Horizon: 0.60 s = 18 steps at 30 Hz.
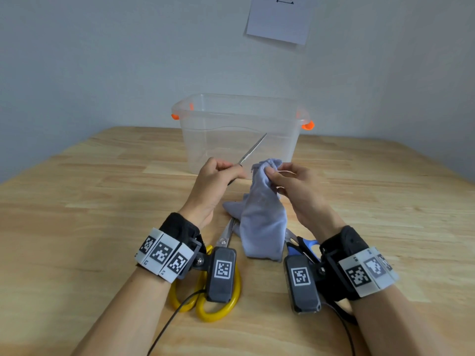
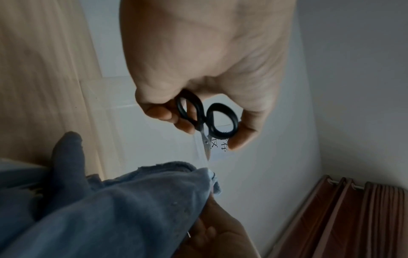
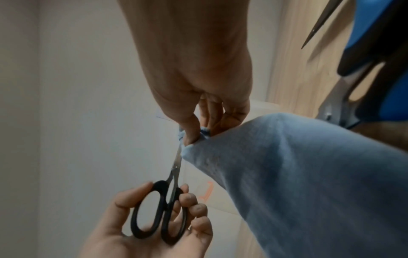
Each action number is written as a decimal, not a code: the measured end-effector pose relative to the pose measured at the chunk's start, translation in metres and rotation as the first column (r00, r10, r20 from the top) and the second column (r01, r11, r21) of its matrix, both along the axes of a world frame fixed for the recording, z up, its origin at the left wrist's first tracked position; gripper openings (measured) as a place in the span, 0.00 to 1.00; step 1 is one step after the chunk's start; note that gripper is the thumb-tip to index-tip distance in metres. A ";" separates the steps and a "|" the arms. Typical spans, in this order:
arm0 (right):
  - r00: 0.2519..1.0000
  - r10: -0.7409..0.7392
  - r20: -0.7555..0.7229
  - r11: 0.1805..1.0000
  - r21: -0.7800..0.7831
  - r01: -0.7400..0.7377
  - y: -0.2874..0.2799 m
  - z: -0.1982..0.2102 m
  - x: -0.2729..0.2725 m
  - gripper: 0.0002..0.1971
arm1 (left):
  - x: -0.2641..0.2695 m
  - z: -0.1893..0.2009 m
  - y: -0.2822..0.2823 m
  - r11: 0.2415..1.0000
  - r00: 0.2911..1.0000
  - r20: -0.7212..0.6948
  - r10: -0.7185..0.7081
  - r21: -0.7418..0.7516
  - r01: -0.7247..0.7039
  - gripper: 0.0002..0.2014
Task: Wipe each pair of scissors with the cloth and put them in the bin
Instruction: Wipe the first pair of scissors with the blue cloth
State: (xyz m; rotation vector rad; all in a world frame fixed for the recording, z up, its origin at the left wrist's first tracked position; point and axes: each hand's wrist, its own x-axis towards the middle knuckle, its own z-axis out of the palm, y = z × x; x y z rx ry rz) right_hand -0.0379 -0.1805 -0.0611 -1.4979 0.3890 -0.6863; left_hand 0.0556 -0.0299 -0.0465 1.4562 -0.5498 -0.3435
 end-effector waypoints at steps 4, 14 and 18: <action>0.989 -0.126 -0.078 0.982 -0.151 0.113 0.000 0.001 0.000 0.14 | 0.001 0.002 0.001 0.996 0.995 0.051 -0.081 0.037 0.079 0.13; 0.897 -0.369 -0.244 0.872 -0.425 0.243 -0.012 0.011 -0.019 0.27 | -0.004 -0.001 -0.002 0.986 0.986 -0.004 -0.169 0.000 0.169 0.21; 0.919 -0.301 -0.253 0.926 -0.308 0.219 -0.013 0.014 -0.019 0.26 | -0.005 -0.001 -0.003 0.979 0.980 0.000 -0.197 -0.046 0.197 0.23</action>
